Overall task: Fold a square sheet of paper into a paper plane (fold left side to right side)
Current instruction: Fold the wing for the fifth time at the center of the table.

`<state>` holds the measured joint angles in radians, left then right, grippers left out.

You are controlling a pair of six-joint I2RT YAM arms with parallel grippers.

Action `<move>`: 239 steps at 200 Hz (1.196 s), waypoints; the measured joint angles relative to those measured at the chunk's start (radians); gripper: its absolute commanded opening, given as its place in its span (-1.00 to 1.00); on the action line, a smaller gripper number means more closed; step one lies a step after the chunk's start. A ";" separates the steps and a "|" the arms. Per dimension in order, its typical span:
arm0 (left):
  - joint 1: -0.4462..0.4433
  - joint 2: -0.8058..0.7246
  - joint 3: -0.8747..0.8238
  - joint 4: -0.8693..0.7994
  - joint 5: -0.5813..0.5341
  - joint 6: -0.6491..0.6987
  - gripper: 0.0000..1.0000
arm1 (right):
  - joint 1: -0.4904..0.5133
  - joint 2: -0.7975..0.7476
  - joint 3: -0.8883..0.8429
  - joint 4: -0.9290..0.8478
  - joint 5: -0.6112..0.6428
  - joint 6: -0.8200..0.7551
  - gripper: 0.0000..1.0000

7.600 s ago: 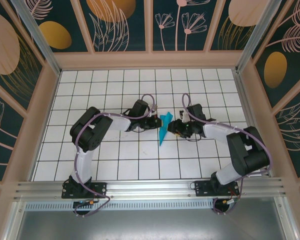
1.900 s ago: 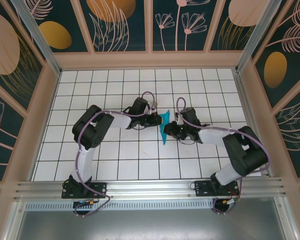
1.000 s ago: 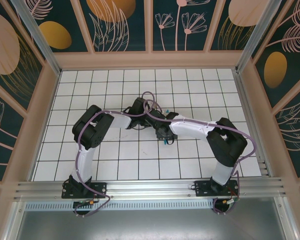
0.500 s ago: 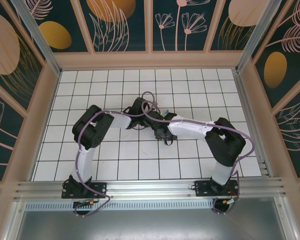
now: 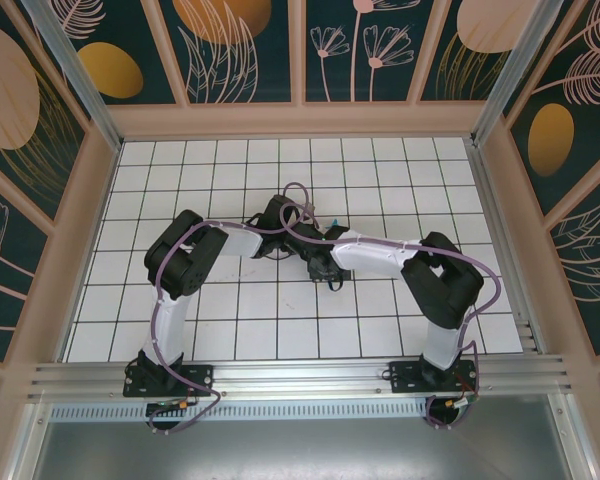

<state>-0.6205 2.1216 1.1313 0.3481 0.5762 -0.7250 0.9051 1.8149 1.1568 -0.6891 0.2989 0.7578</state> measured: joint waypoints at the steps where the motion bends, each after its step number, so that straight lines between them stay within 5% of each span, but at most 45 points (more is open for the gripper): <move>1: 0.000 0.000 0.000 0.000 0.000 0.000 -1.00 | 0.000 0.000 0.000 0.000 0.000 0.000 -0.59; 176: 0.000 0.000 0.000 0.000 0.000 0.008 -1.00 | 0.019 0.002 -0.010 -0.019 0.034 0.019 -0.81; 239: 0.000 0.000 0.000 0.000 0.000 0.011 -1.00 | 0.026 0.002 -0.010 -0.027 0.048 0.034 -0.72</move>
<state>-0.6209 2.1216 1.1313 0.3477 0.5766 -0.7136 0.9306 1.8168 1.1469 -0.7166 0.3470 0.7918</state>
